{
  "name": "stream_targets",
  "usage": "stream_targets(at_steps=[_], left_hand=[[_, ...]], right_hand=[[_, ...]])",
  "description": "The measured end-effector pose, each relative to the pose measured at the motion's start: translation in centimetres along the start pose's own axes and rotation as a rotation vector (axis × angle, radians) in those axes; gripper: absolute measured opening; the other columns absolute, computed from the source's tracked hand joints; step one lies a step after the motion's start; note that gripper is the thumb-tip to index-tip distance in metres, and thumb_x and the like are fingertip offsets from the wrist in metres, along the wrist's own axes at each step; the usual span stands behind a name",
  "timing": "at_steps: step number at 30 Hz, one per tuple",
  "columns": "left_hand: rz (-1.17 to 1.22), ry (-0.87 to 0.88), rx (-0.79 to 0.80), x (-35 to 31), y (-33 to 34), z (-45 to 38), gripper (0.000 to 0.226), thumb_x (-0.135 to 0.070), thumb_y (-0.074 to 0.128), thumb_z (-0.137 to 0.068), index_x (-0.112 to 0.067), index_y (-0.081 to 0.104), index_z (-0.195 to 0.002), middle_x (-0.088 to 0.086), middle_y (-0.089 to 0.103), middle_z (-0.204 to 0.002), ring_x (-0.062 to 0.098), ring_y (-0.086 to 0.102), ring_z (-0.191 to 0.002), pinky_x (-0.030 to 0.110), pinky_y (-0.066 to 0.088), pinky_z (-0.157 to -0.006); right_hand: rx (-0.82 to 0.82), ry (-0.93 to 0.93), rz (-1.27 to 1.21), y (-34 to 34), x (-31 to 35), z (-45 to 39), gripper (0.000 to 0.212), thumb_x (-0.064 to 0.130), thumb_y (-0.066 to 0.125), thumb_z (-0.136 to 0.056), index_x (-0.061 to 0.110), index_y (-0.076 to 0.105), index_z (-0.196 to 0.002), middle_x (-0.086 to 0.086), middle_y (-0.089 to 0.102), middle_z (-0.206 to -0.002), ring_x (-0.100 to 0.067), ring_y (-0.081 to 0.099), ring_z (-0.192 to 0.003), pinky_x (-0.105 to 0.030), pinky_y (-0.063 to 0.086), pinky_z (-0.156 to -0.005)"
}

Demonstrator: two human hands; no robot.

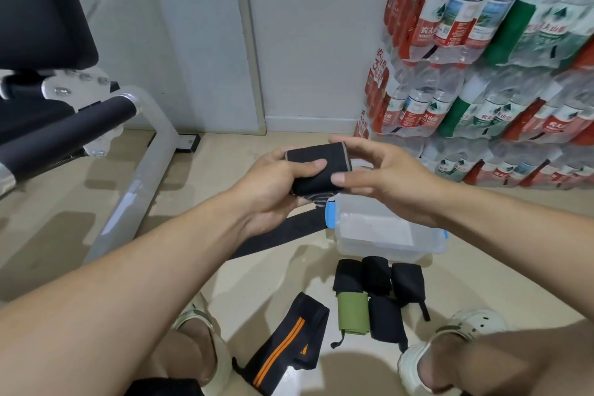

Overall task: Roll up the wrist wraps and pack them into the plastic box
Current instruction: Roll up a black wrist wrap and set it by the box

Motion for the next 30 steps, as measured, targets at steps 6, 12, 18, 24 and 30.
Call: stream_targets(at_steps=[6,12,18,24,30], left_hand=[[-0.126,0.119,-0.029,0.0,0.1,0.0,0.044,0.013,0.072,-0.082,-0.015,0.061,-0.114,0.01,0.067,-0.105,0.029,0.071,-0.085,0.037,0.06,-0.072],[-0.158,0.043,0.02,0.9,0.3,-0.1,0.052,0.008,0.064,-0.092,-0.015,0.048,-0.136,0.011,0.066,-0.109,0.027,0.07,-0.09,0.037,0.057,-0.08],[-0.203,0.012,-0.022,2.3,0.2,0.3,0.053,0.002,0.065,-0.094,-0.014,0.043,-0.14,0.012,0.063,-0.123,0.03,0.068,-0.11,0.038,0.057,-0.093],[-0.222,0.036,0.071,2.7,0.9,1.1,0.013,-0.016,0.061,-0.1,-0.011,0.072,-0.102,0.01,0.077,-0.104,0.022,0.074,-0.096,0.036,0.061,-0.088],[-0.168,0.057,0.022,3.4,1.5,1.2,0.037,-0.02,0.067,-0.097,0.002,0.06,-0.126,0.018,0.073,-0.118,0.03,0.073,-0.105,0.042,0.059,-0.095]], right_hand=[[0.04,0.147,-0.145,0.1,-0.9,0.1,0.039,0.02,0.07,-0.091,0.011,0.066,-0.128,-0.008,0.071,-0.127,-0.025,0.072,-0.113,-0.039,0.061,-0.091],[-0.003,0.044,0.088,0.1,-1.2,0.0,0.029,0.011,0.063,-0.1,0.014,0.066,-0.128,-0.009,0.071,-0.126,-0.025,0.072,-0.111,-0.035,0.06,-0.093],[0.062,0.159,0.075,0.7,-2.3,0.1,0.024,0.012,0.057,-0.103,0.012,0.067,-0.125,-0.009,0.074,-0.117,-0.02,0.072,-0.103,-0.024,0.058,-0.081],[0.047,0.16,-0.018,-0.5,-1.8,0.0,0.044,0.0,0.072,-0.086,0.004,0.064,-0.129,-0.014,0.074,-0.122,-0.026,0.07,-0.116,-0.031,0.054,-0.102],[0.064,0.228,-0.047,-1.1,-1.4,1.3,0.045,0.002,0.071,-0.087,0.002,0.064,-0.131,-0.004,0.076,-0.113,-0.013,0.068,-0.11,-0.02,0.051,-0.095]])
Point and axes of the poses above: each hand's wrist, its own z-axis away from the middle knuckle, its own y-axis out of the palm, x = y × z, the point moved 4 cm from there along -z, towards the middle knuckle
